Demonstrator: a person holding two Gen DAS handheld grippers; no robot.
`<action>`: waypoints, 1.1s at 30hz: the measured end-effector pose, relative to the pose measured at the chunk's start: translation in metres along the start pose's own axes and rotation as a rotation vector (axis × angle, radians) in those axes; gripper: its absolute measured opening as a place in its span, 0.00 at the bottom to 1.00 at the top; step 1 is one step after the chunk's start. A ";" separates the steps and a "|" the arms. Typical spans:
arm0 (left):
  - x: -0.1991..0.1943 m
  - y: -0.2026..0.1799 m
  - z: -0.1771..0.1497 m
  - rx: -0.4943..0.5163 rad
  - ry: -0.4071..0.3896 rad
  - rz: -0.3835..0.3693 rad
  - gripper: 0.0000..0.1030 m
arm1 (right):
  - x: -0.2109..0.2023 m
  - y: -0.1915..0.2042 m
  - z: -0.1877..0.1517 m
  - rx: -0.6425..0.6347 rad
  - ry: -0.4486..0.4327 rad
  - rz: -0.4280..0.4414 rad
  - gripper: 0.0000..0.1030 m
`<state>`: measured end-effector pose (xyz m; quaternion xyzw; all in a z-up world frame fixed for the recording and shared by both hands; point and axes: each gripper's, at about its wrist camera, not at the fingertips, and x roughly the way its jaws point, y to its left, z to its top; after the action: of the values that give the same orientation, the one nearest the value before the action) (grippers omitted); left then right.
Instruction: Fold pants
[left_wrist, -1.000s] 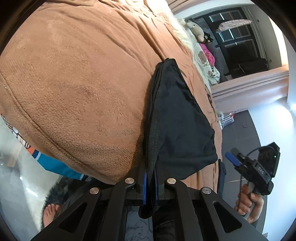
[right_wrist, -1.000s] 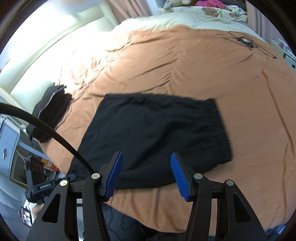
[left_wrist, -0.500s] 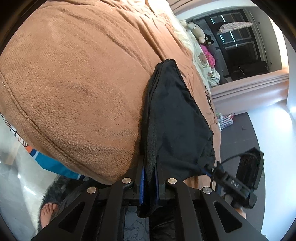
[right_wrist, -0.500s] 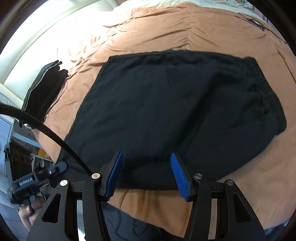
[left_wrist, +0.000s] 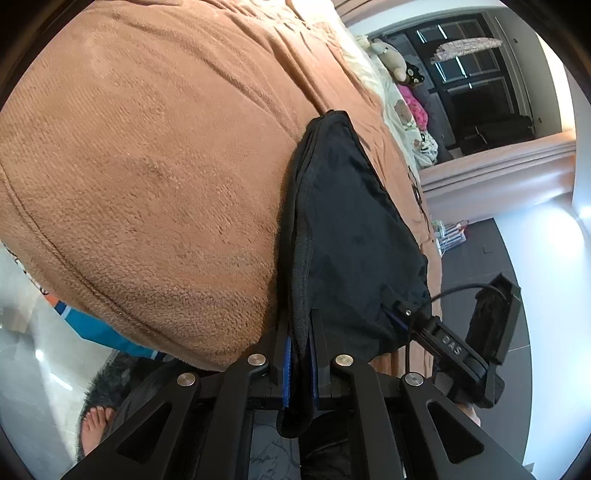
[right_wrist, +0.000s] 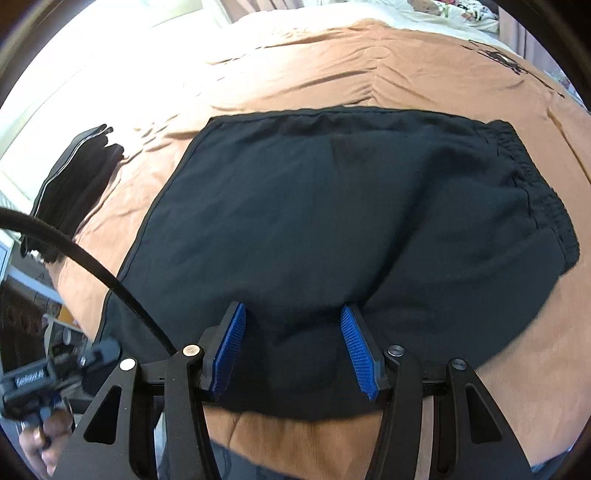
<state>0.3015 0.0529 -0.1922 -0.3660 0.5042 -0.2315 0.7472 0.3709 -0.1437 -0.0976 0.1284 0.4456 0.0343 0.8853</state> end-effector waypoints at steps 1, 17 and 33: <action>-0.001 0.000 0.001 0.003 0.000 0.000 0.08 | 0.001 0.001 -0.001 0.006 -0.002 -0.001 0.51; 0.014 -0.006 0.021 0.036 0.020 0.018 0.10 | -0.018 -0.001 -0.032 0.028 -0.058 0.021 0.39; -0.008 -0.084 0.024 0.157 -0.009 -0.038 0.06 | -0.034 -0.029 -0.046 0.080 -0.005 0.168 0.26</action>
<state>0.3220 0.0136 -0.1162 -0.3167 0.4743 -0.2828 0.7712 0.3124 -0.1685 -0.1043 0.2006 0.4319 0.0906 0.8746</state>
